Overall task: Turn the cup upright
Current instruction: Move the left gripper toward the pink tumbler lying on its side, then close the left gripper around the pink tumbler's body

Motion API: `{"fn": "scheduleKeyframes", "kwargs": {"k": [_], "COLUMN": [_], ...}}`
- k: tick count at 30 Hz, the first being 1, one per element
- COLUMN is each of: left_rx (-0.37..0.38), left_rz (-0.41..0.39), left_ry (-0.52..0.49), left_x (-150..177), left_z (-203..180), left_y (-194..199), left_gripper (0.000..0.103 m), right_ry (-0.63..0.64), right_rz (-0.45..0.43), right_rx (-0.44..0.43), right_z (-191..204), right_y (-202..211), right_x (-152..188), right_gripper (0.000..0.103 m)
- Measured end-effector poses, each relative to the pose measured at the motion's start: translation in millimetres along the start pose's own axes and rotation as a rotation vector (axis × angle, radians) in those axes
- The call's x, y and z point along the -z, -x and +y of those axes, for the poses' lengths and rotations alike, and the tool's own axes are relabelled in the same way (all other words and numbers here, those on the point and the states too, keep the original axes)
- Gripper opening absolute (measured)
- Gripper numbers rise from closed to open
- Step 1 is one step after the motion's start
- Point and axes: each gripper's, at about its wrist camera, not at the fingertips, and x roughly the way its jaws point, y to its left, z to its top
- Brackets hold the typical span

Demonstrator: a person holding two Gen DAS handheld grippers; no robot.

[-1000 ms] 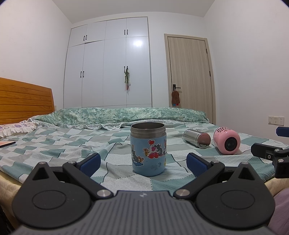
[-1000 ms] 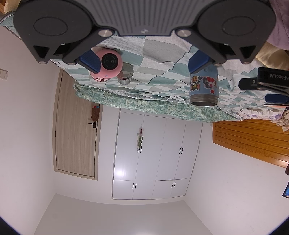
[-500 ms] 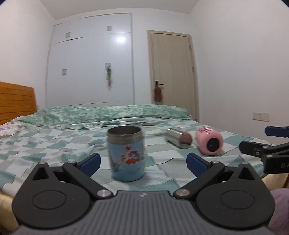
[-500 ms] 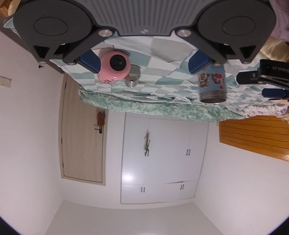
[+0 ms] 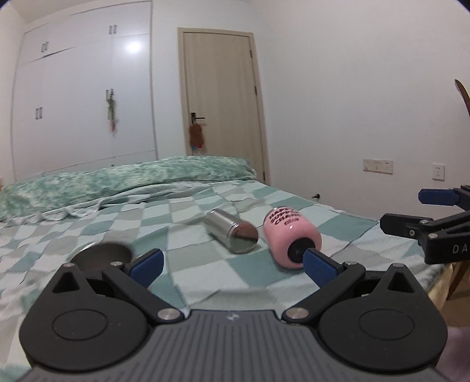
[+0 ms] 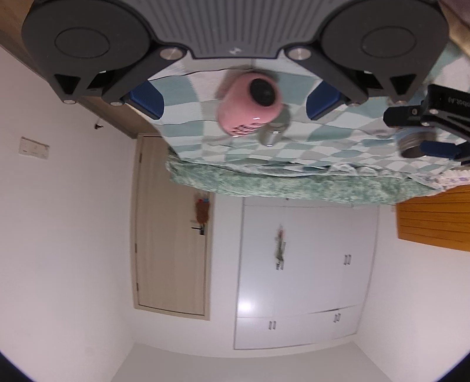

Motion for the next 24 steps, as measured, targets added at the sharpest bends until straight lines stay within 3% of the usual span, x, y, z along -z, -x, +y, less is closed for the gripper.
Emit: {"fn": "scheduleKeyframes", "kwargs": {"k": [12, 24], "left_rx": [0.155, 0.309], "left_rz": [0.194, 0.538], "left_ry": [-0.016, 0.084], "left_x": [-51, -65], "left_z": [-20, -26], "left_y": [-118, -241], "left_gripper": [0.103, 0.103], "right_ry": [0.014, 0.094], "right_rz": [0.156, 0.327], "right_rx": [0.033, -0.041], "right_z": [-55, -86], "right_y": [-87, -166], "right_x": [-25, -23], "right_gripper": [0.103, 0.103]}}
